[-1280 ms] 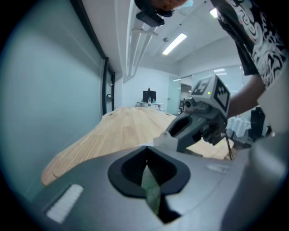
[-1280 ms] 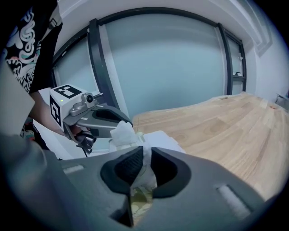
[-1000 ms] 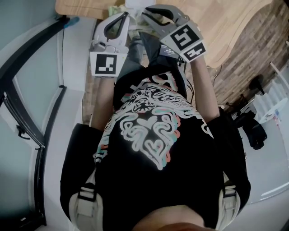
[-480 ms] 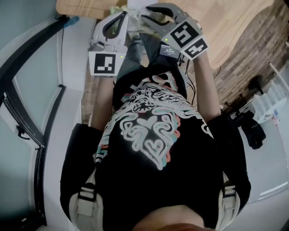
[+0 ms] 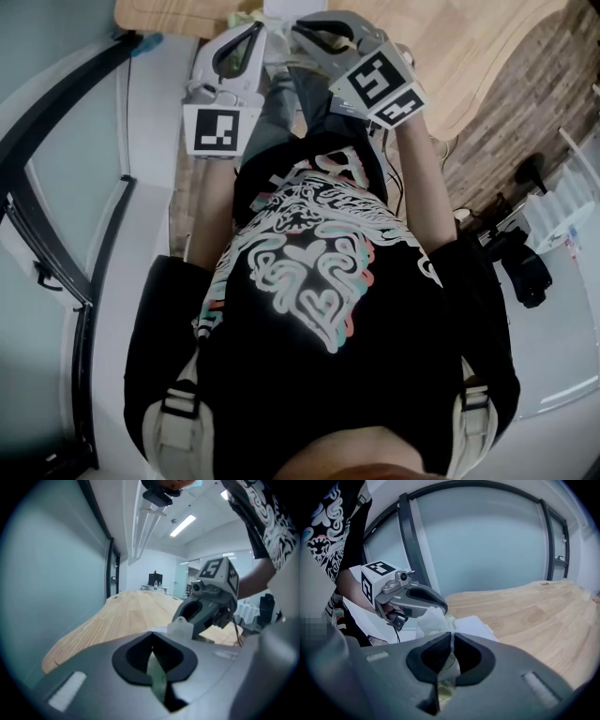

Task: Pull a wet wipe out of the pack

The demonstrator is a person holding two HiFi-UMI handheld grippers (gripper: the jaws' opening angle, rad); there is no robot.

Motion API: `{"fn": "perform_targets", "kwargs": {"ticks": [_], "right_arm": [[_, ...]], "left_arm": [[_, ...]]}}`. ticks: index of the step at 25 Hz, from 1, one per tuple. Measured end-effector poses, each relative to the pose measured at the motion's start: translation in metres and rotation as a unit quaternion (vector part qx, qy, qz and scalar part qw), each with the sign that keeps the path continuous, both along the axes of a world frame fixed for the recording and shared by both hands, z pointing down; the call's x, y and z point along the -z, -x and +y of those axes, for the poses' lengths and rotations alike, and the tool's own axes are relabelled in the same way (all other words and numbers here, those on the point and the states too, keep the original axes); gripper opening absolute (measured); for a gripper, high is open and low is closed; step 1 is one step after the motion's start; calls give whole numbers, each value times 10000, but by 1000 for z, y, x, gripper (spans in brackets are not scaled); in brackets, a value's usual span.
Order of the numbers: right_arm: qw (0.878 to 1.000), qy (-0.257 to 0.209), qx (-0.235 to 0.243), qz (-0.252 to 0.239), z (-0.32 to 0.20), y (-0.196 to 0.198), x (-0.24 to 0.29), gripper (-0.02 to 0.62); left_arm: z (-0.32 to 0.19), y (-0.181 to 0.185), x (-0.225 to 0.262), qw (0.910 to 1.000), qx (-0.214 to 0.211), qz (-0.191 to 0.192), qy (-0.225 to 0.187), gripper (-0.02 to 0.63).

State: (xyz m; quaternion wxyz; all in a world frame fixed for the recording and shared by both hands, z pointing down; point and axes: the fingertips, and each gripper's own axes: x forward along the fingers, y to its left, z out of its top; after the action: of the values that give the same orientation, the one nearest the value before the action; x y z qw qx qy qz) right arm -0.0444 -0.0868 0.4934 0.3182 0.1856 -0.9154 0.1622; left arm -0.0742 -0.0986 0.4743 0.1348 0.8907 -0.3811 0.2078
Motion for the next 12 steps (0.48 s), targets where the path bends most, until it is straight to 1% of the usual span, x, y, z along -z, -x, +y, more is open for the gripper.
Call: {"fn": "perform_targets", "kwargs": {"ticks": [5,12], "right_arm": [[10000,-33,-34,18,0,1,0,15],[9996,-138,-251,-61,2,-2,6,15]], "left_arm": [[0,-4,0,10000,-88,-24,-24,-11],[6,-12,7,9998,-166,29,-59,-11]]}}
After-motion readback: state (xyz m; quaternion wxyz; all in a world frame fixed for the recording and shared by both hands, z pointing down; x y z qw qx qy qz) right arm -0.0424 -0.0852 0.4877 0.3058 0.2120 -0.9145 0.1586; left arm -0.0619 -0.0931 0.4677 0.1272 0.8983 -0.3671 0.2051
